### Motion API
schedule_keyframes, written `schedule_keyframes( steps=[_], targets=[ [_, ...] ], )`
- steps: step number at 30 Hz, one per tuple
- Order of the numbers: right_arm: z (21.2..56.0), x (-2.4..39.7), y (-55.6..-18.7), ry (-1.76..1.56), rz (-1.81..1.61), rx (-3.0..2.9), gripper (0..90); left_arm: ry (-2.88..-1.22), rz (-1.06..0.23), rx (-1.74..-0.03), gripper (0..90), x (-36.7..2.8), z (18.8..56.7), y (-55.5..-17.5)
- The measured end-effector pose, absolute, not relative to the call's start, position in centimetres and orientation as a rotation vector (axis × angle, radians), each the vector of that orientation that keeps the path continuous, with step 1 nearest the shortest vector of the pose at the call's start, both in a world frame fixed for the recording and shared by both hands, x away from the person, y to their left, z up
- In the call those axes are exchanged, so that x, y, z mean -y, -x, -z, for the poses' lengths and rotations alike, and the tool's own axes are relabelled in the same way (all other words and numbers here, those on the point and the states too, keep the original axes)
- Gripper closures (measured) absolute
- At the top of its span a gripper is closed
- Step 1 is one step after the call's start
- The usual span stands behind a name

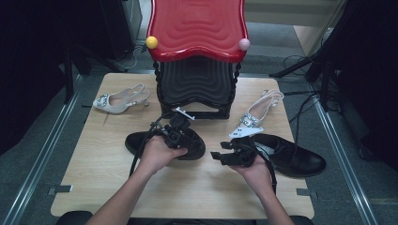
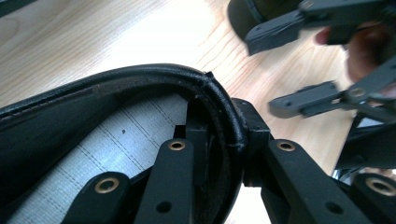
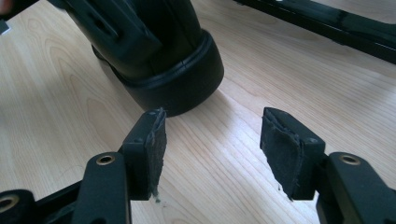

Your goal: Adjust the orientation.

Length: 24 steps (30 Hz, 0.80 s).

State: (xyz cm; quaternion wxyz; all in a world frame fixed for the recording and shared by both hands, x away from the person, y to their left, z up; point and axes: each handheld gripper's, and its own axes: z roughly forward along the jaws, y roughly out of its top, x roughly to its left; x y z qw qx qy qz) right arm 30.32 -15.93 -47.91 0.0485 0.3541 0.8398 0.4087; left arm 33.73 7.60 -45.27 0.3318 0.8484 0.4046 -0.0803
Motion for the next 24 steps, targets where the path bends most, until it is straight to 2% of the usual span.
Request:
schedule_keyframes(
  steps=[3, 11, 18, 24],
  targets=[
    [48.0, 16.3, -30.0, -1.099, -1.244, -2.55, 42.2, -2.21, 0.249, -1.055, 76.1, -7.3, 46.1, -34.0],
    [48.3, 16.5, -29.6, -1.112, -1.224, -2.551, 42.3, -2.199, 0.211, -1.045, 71.3, -7.5, 46.0, -34.1],
    [48.5, 16.3, -29.6, -1.107, -1.222, -2.547, 44.5, -2.207, 0.118, -1.016, 50.6, -9.4, 44.5, -32.8],
    [48.7, 15.8, -29.8, -1.086, -1.215, -2.558, 46.1, -2.156, 0.066, -1.034, 44.4, -11.3, 43.7, -32.0]
  ],
)
